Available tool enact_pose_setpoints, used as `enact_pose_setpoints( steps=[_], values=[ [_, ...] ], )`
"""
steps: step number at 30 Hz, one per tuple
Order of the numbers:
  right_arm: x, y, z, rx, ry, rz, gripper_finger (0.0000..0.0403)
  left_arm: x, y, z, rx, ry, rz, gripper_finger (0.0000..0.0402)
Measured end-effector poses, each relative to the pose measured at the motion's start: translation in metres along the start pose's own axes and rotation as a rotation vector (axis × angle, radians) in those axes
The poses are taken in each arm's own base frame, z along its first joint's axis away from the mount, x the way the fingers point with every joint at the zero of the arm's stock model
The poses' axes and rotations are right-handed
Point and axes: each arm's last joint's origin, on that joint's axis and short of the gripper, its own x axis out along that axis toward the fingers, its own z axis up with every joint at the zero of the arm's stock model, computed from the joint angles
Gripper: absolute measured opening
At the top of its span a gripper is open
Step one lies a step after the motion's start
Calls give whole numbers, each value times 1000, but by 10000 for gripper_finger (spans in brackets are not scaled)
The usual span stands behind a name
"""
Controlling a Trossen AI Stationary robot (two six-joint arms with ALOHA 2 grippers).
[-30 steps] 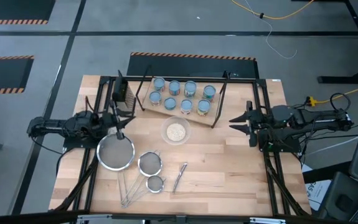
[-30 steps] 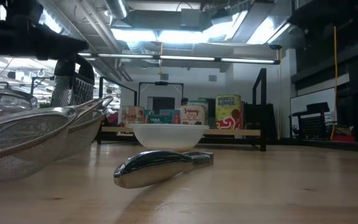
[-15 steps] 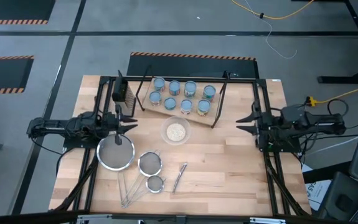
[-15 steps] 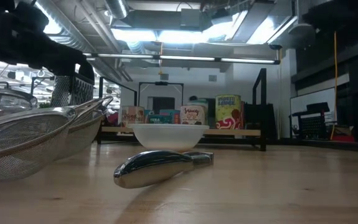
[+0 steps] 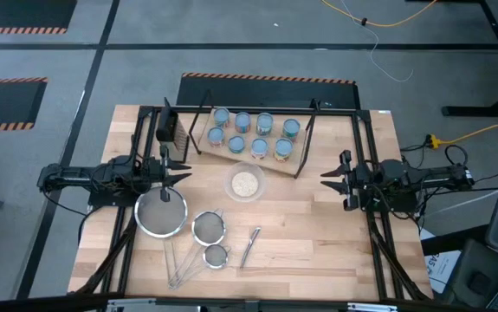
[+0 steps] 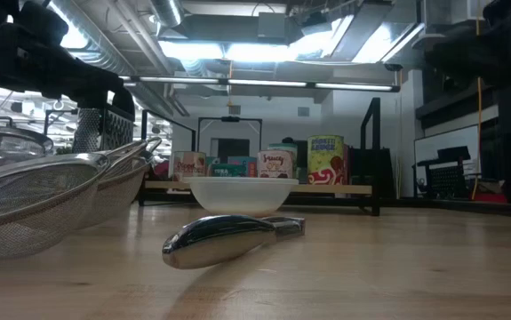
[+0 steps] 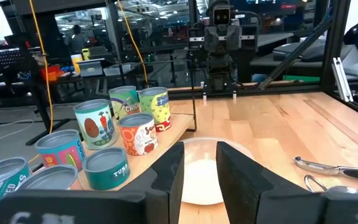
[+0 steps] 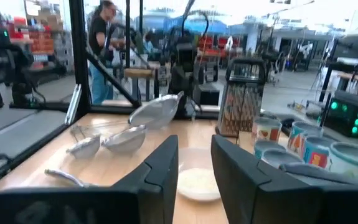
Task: Pick and place cans onto a shelf
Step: Return to Home Position
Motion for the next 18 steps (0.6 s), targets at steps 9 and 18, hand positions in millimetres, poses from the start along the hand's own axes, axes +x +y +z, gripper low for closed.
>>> enact_pose_setpoints(
  steps=[9, 18],
  values=[
    [-5, -4, -2, -85, -79, -137, 101, 0, 0, 0, 0, 0, 1, 86],
    [-2, -2, -15, -111, -48, -10, 101, 0, 0, 0, 0, -1, -4, 86]
  ],
)
